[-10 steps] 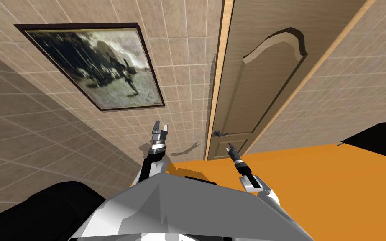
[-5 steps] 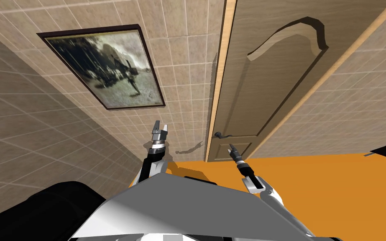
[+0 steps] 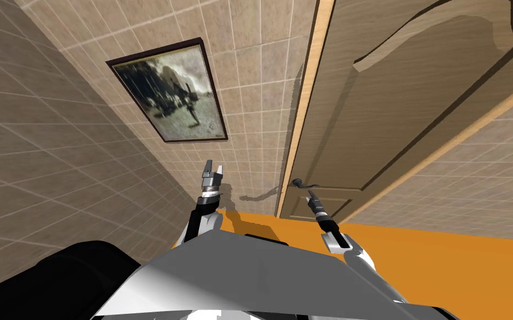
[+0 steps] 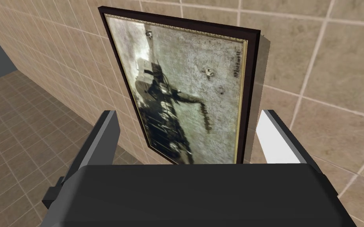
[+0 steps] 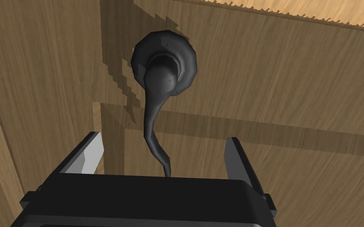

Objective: Pull the door open

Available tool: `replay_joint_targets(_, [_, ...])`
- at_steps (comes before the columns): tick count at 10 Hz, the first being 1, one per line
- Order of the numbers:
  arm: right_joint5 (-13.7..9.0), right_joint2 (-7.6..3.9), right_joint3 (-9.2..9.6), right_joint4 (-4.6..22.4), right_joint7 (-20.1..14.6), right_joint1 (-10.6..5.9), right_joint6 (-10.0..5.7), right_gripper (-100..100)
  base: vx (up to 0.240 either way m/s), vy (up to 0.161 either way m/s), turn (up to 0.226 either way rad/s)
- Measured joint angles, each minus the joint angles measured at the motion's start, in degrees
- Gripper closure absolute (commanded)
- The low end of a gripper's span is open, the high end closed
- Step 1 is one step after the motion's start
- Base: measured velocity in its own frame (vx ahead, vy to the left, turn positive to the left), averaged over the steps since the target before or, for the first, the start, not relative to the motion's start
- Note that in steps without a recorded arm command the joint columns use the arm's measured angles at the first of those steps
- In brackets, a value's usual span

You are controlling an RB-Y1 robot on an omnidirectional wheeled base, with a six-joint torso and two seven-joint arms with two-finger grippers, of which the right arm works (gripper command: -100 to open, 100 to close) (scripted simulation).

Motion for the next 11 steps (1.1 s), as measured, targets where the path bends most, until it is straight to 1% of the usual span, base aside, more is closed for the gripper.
replay_joint_targets(1, [-0.47, 0.39, -1.06, 0.14, 0.89, -0.10, 0.49, -100, 0.032, -0.044, 0.200])
replay_joint_targets(2, [-0.91, 0.86, -2.07, 1.28, 1.76, -0.69, 0.54, -100, 0.029, -0.046, 0.211])
replay_joint_targets(3, [-1.38, 0.96, -3.08, 1.23, 2.42, -0.82, 1.08, -100, 0.021, -0.045, 0.224])
replay_joint_targets(4, [-1.83, 1.18, -4.07, 2.42, 3.03, -1.50, 1.19, -100, 0.020, -0.059, 0.173])
replay_joint_targets(5, [-2.30, 1.50, -5.10, 2.60, 3.78, -1.69, 1.58, -100, 0.017, -0.063, 0.228])
replay_joint_targets(6, [-2.75, 1.80, -6.11, 2.47, 4.57, -1.57, 2.11, -100, 0.024, -0.077, 0.377])
replay_joint_targets(7, [-3.37, 2.35, -7.52, 3.98, 5.64, -2.57, 2.34, -100, 0.019, -0.104, 0.273])
replay_joint_targets(8, [-3.86, 2.69, -8.62, 4.27, 6.53, -2.70, 2.66, -100, 0.008, -0.097, 0.242])
replay_joint_targets(9, [-4.34, 2.98, -9.70, 4.84, 7.30, -3.00, 2.94, -100, 0.003, -0.044, 0.052])
replay_joint_targets(10, [-4.39, 3.01, -9.83, 4.92, 7.47, -3.06, 2.99, 100, 0.001, 0.004, -0.047])
replay_joint_targets(11, [-4.36, 2.98, -9.75, 4.87, 7.38, -3.02, 2.96, 100, -0.005, 0.019, -0.023])
